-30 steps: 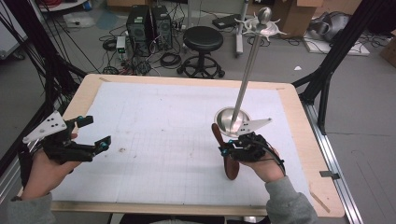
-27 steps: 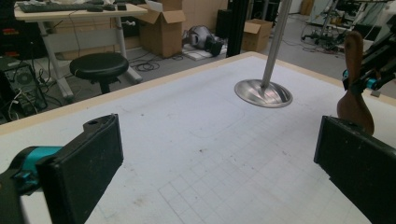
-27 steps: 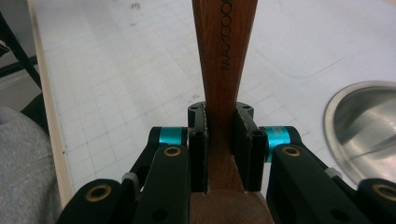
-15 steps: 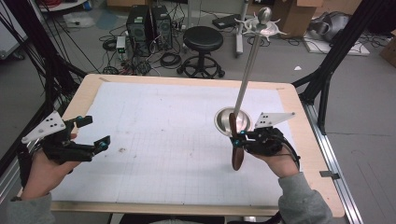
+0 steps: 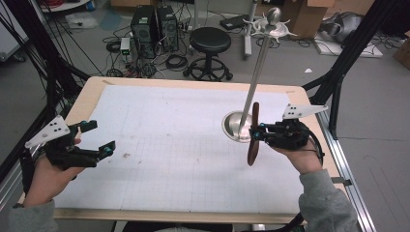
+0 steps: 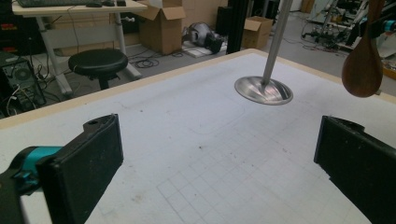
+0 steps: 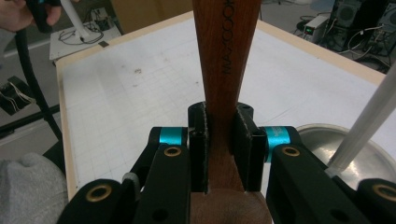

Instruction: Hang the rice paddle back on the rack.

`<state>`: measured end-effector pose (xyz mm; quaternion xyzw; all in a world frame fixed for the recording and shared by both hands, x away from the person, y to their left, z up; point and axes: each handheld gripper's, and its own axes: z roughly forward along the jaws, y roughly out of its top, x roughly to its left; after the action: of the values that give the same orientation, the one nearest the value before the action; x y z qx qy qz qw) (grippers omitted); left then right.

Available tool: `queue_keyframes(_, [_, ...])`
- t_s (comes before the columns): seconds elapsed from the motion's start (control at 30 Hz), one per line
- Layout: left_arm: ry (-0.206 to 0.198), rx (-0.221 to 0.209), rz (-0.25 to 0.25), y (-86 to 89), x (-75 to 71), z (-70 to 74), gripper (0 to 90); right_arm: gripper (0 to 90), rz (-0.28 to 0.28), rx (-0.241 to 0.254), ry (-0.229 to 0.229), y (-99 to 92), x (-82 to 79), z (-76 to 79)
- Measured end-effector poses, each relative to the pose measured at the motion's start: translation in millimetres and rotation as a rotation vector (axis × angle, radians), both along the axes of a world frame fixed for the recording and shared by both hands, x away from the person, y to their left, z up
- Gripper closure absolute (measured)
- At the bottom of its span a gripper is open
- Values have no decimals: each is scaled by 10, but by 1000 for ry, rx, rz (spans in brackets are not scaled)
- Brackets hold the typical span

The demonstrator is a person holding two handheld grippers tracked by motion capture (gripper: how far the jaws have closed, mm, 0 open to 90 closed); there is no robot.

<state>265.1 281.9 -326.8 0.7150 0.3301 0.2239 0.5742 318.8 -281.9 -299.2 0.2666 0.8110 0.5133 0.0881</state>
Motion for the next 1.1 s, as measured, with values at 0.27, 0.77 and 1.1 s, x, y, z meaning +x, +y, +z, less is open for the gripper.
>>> queue_keyframes(0.27, [-2,2,4,10,-14,4,17,774,8,62,18,-192,120,126])
queue_keyframes(0.77, [4,11,13,25,-44,-16,17,774,-17,104,-12,-373,320,330])
queue_keyframes(1.1, [2,15,19,50,-78,-15,17,774,-51,119,-14,-496,492,418])
